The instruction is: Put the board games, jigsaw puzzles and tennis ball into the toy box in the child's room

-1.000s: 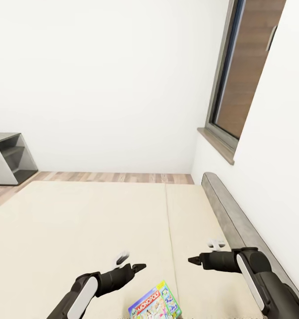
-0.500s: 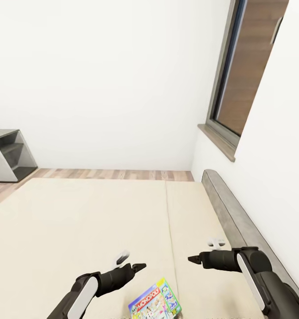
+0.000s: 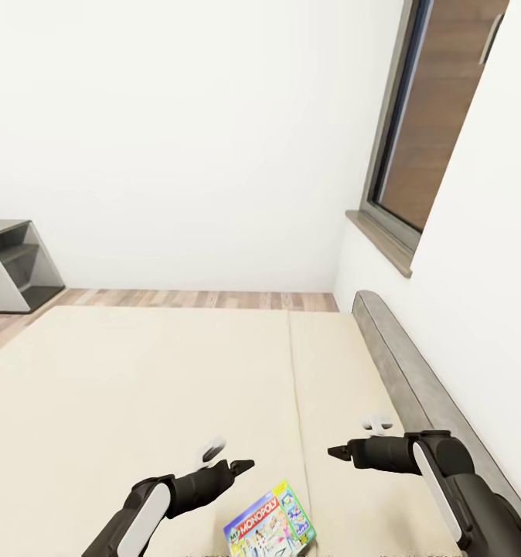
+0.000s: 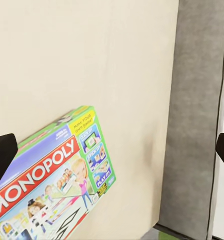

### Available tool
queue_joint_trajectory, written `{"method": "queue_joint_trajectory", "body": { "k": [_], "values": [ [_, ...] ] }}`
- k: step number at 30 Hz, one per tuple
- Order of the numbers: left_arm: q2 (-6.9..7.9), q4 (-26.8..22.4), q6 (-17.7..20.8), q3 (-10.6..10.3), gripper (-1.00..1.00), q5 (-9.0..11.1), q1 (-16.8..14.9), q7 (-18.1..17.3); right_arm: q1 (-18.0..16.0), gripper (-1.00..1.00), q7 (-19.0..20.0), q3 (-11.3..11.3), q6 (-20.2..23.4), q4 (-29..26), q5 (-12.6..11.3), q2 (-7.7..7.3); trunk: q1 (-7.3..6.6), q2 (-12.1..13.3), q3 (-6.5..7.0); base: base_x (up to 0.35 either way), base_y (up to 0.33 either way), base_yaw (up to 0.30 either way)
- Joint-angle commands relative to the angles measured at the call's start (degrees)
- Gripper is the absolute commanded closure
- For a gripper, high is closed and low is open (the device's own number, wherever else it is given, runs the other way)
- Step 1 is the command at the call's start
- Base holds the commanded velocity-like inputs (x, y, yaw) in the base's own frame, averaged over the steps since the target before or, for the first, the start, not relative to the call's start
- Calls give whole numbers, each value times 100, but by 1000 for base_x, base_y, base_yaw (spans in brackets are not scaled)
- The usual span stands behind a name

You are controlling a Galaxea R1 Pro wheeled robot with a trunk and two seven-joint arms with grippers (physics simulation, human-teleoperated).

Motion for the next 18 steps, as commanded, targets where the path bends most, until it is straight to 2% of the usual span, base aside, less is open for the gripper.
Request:
{"method": "queue_joint_trajectory", "body": {
  "k": [1,18],
  "values": [
    [3,-2,22,-3,-100,15,-5,-5,-4,-100,-8,-5,38,-3,-33,0,0,-3,-15,0,0,0],
    [2,1,21,-8,-100,14,-4,-4,-8,-100,-8,-20,38,-5,-24,2,0,-3,-172,0,0,0]
  ]
}}
